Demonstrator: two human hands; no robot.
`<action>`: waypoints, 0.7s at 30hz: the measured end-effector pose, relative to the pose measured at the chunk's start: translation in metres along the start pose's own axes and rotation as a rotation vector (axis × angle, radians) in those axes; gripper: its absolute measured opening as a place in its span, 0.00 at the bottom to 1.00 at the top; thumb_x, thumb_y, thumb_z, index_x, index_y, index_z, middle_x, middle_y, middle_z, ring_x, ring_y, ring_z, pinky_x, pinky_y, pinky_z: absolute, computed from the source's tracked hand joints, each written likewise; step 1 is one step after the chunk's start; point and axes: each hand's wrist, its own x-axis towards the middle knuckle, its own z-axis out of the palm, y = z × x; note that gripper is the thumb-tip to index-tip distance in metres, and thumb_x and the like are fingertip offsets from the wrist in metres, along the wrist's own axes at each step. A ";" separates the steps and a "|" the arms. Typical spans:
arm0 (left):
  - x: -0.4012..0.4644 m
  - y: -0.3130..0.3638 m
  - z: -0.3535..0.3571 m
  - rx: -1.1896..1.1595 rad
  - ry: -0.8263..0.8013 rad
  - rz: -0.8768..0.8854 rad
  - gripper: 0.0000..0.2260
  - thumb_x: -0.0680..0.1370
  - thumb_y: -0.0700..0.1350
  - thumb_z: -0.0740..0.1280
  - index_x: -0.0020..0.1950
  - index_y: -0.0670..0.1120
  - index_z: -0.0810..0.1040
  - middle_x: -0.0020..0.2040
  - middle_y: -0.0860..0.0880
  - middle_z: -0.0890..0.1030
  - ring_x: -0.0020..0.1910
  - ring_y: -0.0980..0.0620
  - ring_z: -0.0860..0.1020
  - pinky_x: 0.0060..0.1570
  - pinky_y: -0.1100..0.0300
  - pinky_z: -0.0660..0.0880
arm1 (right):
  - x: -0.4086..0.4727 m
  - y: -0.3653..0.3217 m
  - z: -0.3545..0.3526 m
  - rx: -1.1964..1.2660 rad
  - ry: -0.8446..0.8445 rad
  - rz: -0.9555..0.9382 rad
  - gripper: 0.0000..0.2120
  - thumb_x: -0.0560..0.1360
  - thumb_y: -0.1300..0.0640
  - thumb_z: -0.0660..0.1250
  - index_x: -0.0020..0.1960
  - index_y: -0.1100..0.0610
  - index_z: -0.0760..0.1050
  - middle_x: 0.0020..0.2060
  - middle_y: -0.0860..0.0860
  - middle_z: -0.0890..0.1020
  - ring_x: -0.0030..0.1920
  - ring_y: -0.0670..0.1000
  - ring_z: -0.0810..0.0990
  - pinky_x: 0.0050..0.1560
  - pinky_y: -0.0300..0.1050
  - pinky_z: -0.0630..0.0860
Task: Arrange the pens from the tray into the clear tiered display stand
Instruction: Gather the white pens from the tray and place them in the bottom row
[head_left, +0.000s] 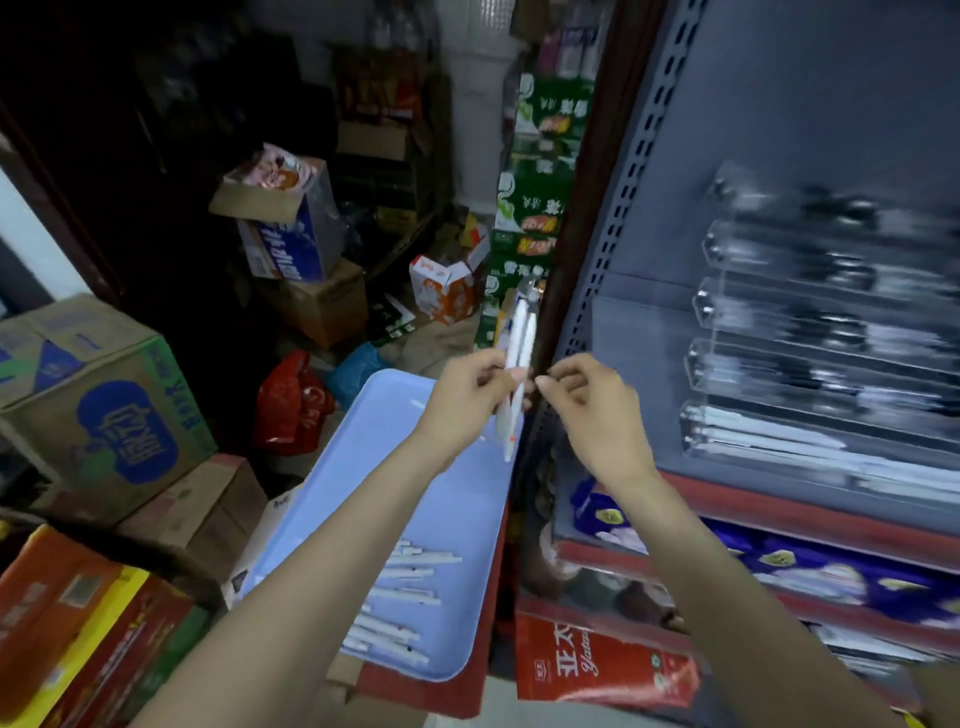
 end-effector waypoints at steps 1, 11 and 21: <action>-0.001 0.012 0.013 0.064 -0.059 0.042 0.10 0.79 0.40 0.63 0.47 0.33 0.76 0.37 0.34 0.78 0.34 0.52 0.79 0.37 0.59 0.76 | 0.001 0.005 -0.017 0.058 0.040 0.009 0.09 0.76 0.55 0.66 0.55 0.58 0.75 0.38 0.47 0.77 0.38 0.44 0.76 0.34 0.29 0.69; -0.001 0.080 0.181 0.240 -0.334 0.180 0.07 0.78 0.43 0.65 0.40 0.47 0.79 0.29 0.56 0.77 0.29 0.61 0.72 0.32 0.67 0.68 | -0.037 0.107 -0.198 0.695 0.205 0.205 0.04 0.74 0.66 0.67 0.42 0.60 0.75 0.30 0.49 0.81 0.32 0.45 0.80 0.33 0.34 0.75; 0.008 0.080 0.306 0.523 -0.248 0.206 0.04 0.72 0.51 0.72 0.38 0.55 0.81 0.32 0.51 0.80 0.32 0.53 0.75 0.34 0.59 0.65 | -0.055 0.209 -0.319 0.231 0.356 0.244 0.06 0.72 0.59 0.72 0.46 0.55 0.75 0.37 0.49 0.80 0.39 0.48 0.80 0.45 0.44 0.75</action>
